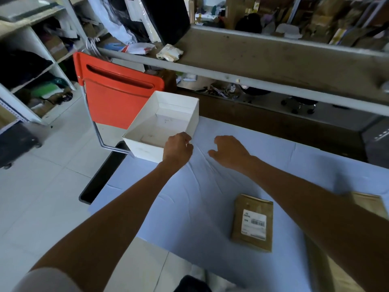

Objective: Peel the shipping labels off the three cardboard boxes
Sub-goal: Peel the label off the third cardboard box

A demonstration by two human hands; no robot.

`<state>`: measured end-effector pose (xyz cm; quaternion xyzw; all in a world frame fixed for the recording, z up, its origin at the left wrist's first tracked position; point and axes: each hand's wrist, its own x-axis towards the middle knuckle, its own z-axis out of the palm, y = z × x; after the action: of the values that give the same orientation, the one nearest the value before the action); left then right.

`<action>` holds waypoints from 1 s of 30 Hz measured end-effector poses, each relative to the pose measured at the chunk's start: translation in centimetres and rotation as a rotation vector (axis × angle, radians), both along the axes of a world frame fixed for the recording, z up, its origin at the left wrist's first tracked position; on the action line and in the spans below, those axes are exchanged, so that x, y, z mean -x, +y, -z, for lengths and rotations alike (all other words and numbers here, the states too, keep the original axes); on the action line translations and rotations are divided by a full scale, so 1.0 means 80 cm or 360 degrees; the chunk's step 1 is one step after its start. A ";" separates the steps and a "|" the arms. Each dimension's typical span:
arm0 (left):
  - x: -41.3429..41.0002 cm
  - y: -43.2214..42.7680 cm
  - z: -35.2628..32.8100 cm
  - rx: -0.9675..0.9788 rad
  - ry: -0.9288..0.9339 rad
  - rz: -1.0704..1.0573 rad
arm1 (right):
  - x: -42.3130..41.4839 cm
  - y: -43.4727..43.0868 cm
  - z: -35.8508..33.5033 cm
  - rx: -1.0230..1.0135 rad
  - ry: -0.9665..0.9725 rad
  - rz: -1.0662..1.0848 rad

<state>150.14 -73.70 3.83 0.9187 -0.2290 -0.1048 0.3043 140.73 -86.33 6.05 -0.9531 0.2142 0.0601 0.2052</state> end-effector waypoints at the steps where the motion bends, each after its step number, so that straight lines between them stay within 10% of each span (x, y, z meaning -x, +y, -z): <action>1: 0.011 -0.003 -0.001 0.0008 -0.0016 0.0015 | 0.013 -0.001 -0.001 0.0017 -0.0004 0.0018; 30: 0.334 -0.102 0.025 -0.0027 0.0072 0.0492 | 0.368 -0.073 0.014 0.0036 0.0063 0.0368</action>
<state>123.40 -81.83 1.87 0.8725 -0.3598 -0.1729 0.2818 111.32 -92.20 4.93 -0.9229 0.3275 0.0525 0.1956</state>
